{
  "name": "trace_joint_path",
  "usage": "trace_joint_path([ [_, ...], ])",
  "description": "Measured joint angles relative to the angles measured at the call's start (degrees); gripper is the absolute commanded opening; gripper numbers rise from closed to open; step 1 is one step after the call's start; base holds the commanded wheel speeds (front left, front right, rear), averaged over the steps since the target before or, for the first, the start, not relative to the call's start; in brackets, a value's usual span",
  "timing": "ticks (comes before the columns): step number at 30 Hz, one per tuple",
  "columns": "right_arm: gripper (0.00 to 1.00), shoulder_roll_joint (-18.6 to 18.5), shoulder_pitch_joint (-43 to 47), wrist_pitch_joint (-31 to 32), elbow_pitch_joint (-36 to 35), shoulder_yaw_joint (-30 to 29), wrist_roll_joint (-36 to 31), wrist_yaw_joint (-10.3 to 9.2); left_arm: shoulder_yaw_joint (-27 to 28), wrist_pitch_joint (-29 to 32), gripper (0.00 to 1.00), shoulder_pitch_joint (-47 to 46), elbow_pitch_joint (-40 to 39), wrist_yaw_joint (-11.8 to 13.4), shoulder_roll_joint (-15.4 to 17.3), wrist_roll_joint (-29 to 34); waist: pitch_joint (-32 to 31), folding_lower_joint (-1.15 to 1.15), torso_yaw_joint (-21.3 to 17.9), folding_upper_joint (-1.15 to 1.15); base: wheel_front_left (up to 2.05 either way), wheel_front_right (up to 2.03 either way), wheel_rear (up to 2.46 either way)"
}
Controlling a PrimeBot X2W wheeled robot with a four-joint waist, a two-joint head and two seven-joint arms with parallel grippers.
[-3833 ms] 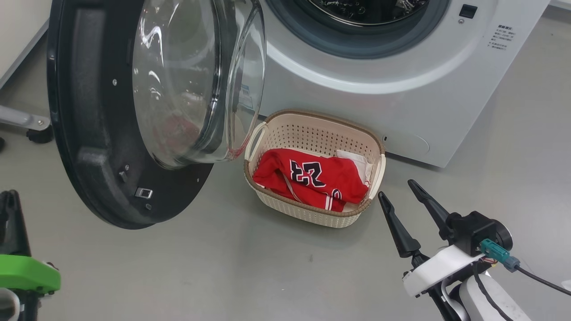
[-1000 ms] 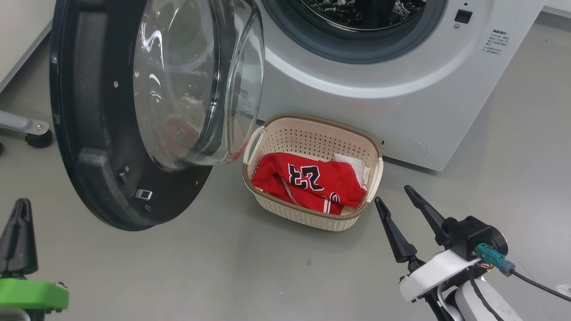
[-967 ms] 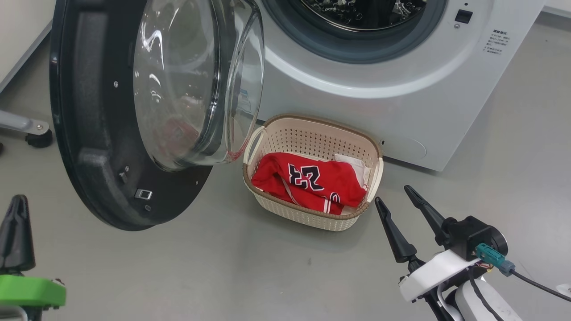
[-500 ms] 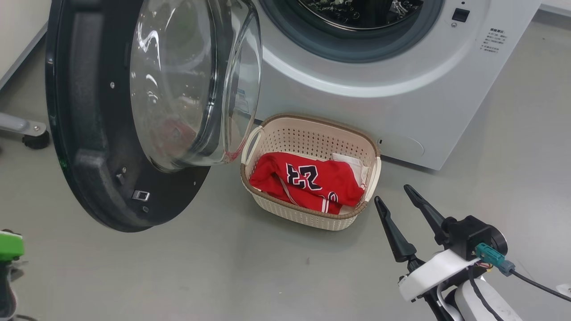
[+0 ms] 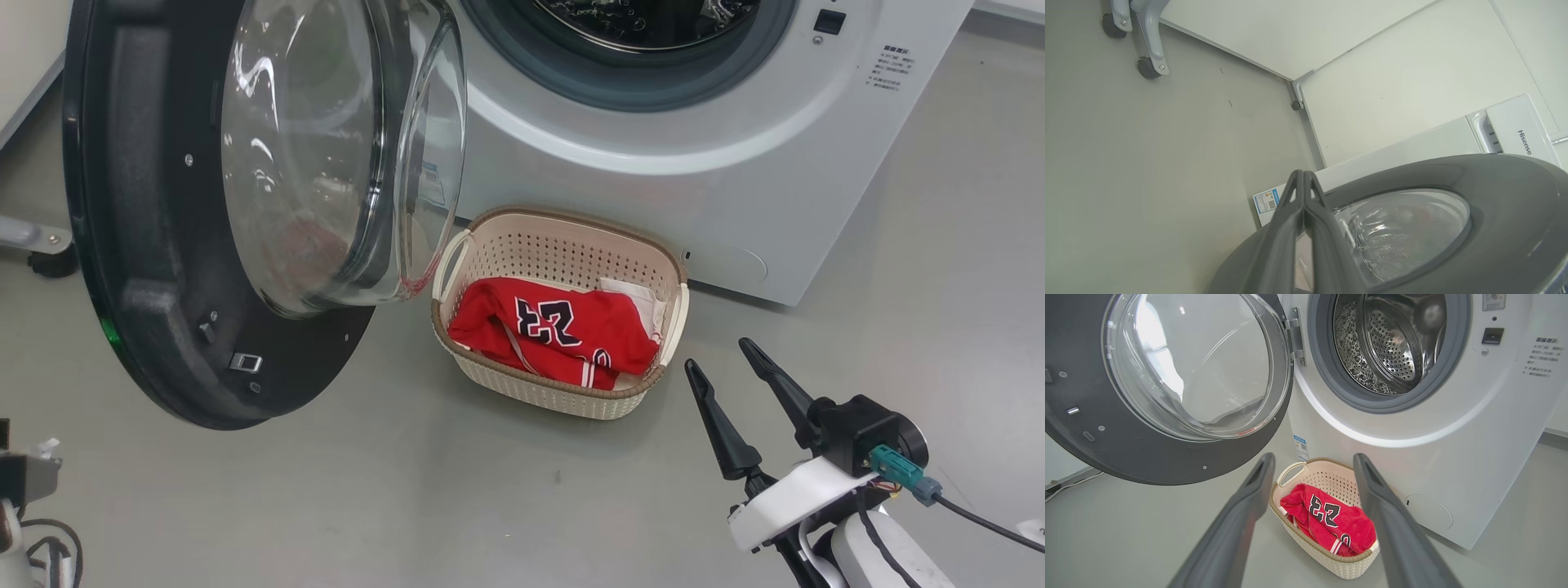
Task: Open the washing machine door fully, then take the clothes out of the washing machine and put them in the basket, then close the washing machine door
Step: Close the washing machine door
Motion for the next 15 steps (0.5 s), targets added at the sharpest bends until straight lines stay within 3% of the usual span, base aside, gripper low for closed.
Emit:
trace_joint_path([
  [7, 1.0, 0.0, 0.0, 0.0, 0.0, -0.05, 0.0, 0.0, 3.1, 5.9, 0.0, -2.77, 0.04, 3.78, -0.86, -7.42, 0.19, 0.0, -0.21, 0.0, 0.0, 0.0, 0.0],
  [15, 1.0, 0.0, -0.02, 0.0, 0.0, -0.34, 0.0, 0.0, 2.41, 12.98, 0.0, -2.98, 0.33, 4.98, -1.91, -11.8, 0.29, 0.0, -0.38, 0.0, 0.0, 0.0, 0.0],
])
